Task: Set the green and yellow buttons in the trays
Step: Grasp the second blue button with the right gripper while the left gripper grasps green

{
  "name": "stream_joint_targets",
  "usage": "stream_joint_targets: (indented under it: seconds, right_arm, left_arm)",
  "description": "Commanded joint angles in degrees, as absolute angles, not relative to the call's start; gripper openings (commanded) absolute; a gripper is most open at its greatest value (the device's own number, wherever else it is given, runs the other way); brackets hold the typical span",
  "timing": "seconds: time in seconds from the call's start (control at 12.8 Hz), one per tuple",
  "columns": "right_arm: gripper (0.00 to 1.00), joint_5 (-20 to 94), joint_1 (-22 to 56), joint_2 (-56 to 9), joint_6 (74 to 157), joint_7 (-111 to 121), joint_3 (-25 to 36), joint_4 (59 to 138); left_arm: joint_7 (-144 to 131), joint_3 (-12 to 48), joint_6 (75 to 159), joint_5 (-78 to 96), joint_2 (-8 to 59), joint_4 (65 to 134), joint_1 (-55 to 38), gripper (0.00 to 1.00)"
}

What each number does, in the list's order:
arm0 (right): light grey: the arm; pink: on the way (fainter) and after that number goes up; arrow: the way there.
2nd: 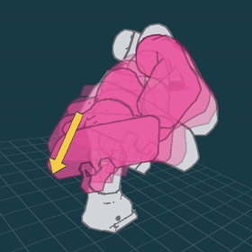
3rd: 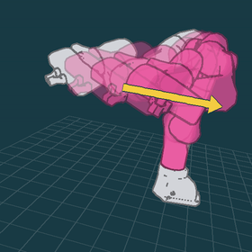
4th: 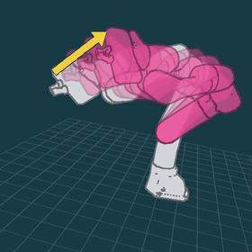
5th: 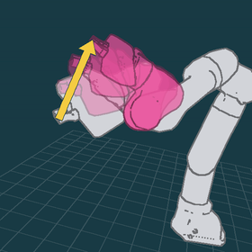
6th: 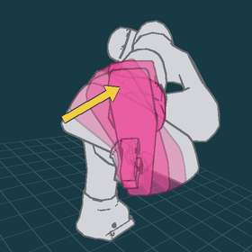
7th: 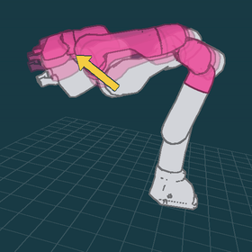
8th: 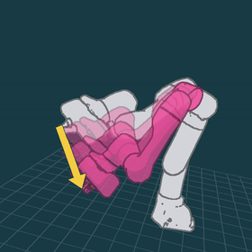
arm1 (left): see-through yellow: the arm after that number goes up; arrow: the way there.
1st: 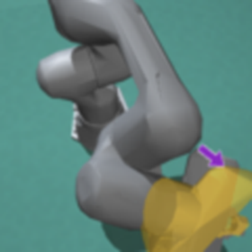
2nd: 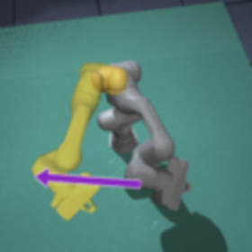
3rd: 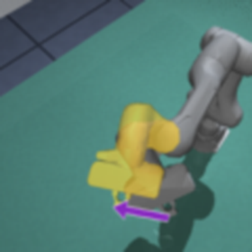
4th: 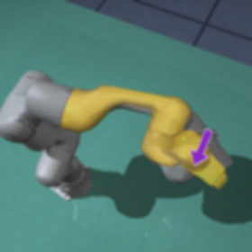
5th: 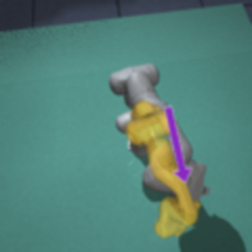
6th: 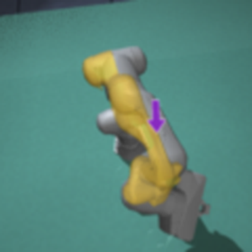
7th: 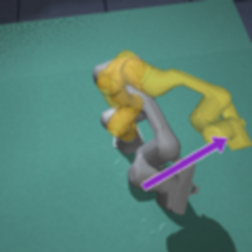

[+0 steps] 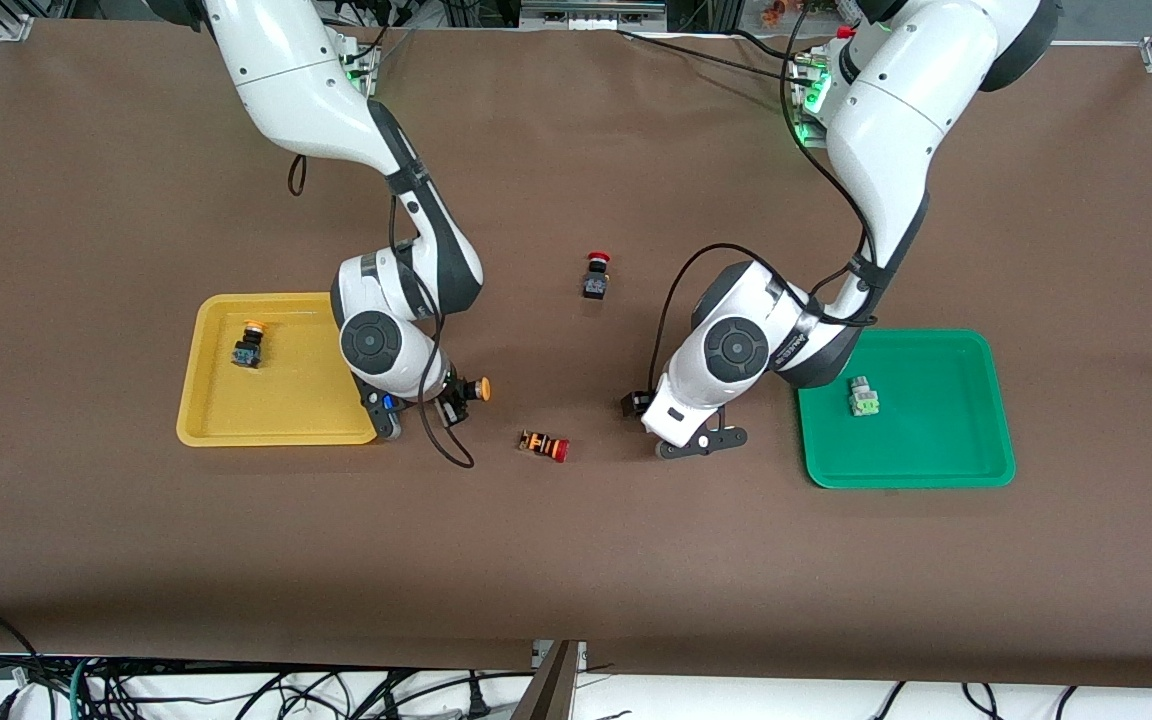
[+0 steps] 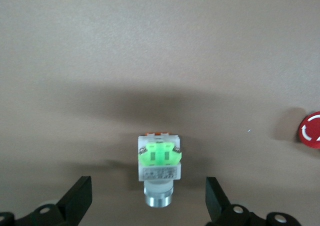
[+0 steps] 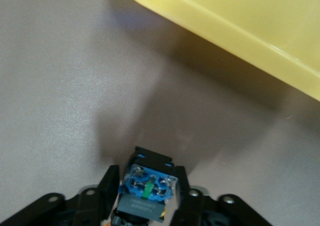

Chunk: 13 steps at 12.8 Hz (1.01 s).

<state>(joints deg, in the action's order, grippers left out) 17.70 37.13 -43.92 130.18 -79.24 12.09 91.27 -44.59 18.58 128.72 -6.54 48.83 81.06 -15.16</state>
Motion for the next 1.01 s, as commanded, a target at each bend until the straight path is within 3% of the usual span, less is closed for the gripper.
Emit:
stream_joint_targets:
  seconds: [0.0,0.08,0.16,0.31,0.47,0.62,0.94]
  right_arm:
    - [0.00,18.6,37.4,-44.0,130.1,-75.2,12.2,89.8]
    - [0.00,18.6,37.4,-43.6,129.6,-74.2,12.2,88.8]
    - [0.00,18.3,37.4,-43.3,127.9,-73.5,12.2,88.0]
    - [0.00,17.6,37.2,-41.1,122.3,-61.9,12.8,87.5]
    - [0.00,17.5,37.1,-39.4,112.7,-40.6,17.6,87.9]
    - [0.00,17.4,37.1,-38.1,110.0,-29.3,20.9,89.0]
    - [0.00,17.4,37.1,-36.5,110.8,-5.3,26.6,95.7]
  left_arm:
    - [-46.0,17.8,132.9,-7.1,51.1,79.3,-16.2,1.00]
    - [-47.0,17.8,133.1,-7.3,51.8,79.3,-16.8,1.00]
    - [-47.3,17.8,133.1,-7.4,51.9,79.4,-17.0,0.79]
    - [-47.2,17.8,133.1,-7.5,51.9,79.5,-16.8,0.50]
    - [-47.2,17.8,132.6,-7.5,51.9,79.6,-16.7,0.36]
    - [-47.4,17.8,131.8,-7.4,51.2,79.5,-16.0,0.20]
    - [-47.2,17.9,123.1,-6.7,46.4,78.8,-12.1,0.20]
